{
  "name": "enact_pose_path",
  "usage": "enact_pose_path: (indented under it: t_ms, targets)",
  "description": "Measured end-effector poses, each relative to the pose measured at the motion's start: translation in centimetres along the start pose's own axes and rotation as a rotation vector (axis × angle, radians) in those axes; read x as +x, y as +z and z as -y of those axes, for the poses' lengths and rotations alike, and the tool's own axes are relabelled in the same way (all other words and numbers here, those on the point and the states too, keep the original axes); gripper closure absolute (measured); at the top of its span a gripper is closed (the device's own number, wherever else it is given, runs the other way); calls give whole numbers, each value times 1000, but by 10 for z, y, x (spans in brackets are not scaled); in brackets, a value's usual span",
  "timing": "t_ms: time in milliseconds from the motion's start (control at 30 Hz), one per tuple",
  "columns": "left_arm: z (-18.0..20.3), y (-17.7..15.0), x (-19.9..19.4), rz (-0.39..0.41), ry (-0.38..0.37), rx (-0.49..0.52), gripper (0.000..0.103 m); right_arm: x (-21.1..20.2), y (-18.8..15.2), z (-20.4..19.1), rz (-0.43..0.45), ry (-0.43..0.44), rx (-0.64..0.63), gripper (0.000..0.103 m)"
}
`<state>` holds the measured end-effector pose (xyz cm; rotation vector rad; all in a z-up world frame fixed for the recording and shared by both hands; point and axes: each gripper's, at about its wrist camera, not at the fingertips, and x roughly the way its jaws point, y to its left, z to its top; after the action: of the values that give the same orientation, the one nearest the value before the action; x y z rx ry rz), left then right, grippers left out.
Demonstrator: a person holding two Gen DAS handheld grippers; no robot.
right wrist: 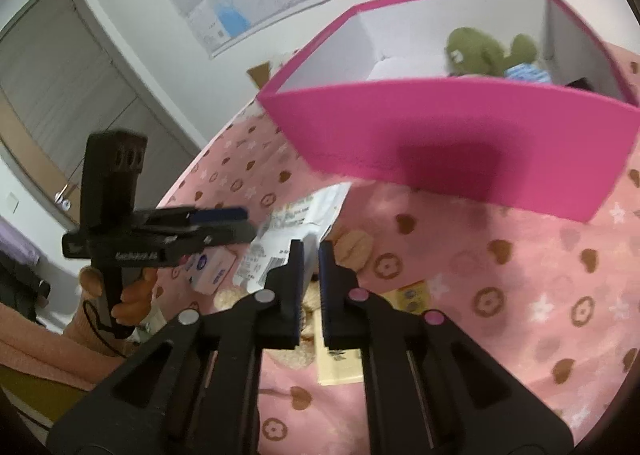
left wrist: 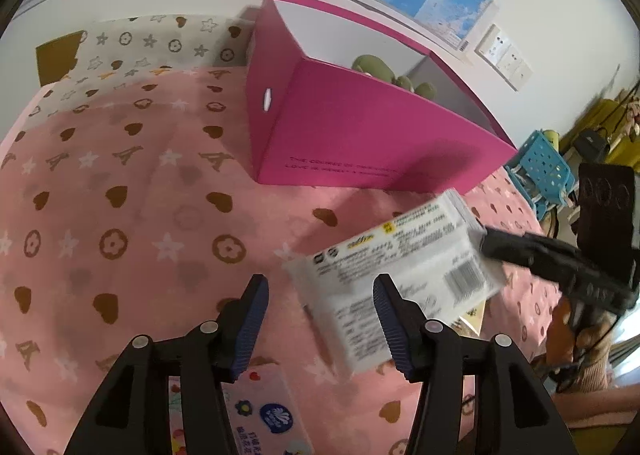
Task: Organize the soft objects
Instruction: 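Grasp the white printed barcode packet with the right gripper and lift it, then lower the white printed packet into the pink box and release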
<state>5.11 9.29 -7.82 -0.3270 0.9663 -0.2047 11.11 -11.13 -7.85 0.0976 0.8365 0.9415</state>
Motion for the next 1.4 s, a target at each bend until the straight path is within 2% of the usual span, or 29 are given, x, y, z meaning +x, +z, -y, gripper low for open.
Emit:
enact_pose_path:
  t_ms: [233,400,500,567,733,1133,1400]
  targets:
    - [10,-2,11,-68,-124,19,42,-7,-8,39,5,-59,106,95]
    - [19,5,24,-104,-191,22,42,-4,-17,52,-12,-54,146,95]
    - [26,8,28,-97,-188,34,49,-4,-18,55,-9,-44,153,94]
    - [30,10,27,-87,-178,42,59,-5,-20,55,-6,-38,156,94]
    - [32,11,15,-56,-157,54,68,-9,-19,50,5,-38,148,94]
    - [46,31,-31,67,-138,109,69,-43,10,16,108,-14,31,94]
    - [51,45,-40,109,-109,121,69,-51,27,10,143,-5,3,94]
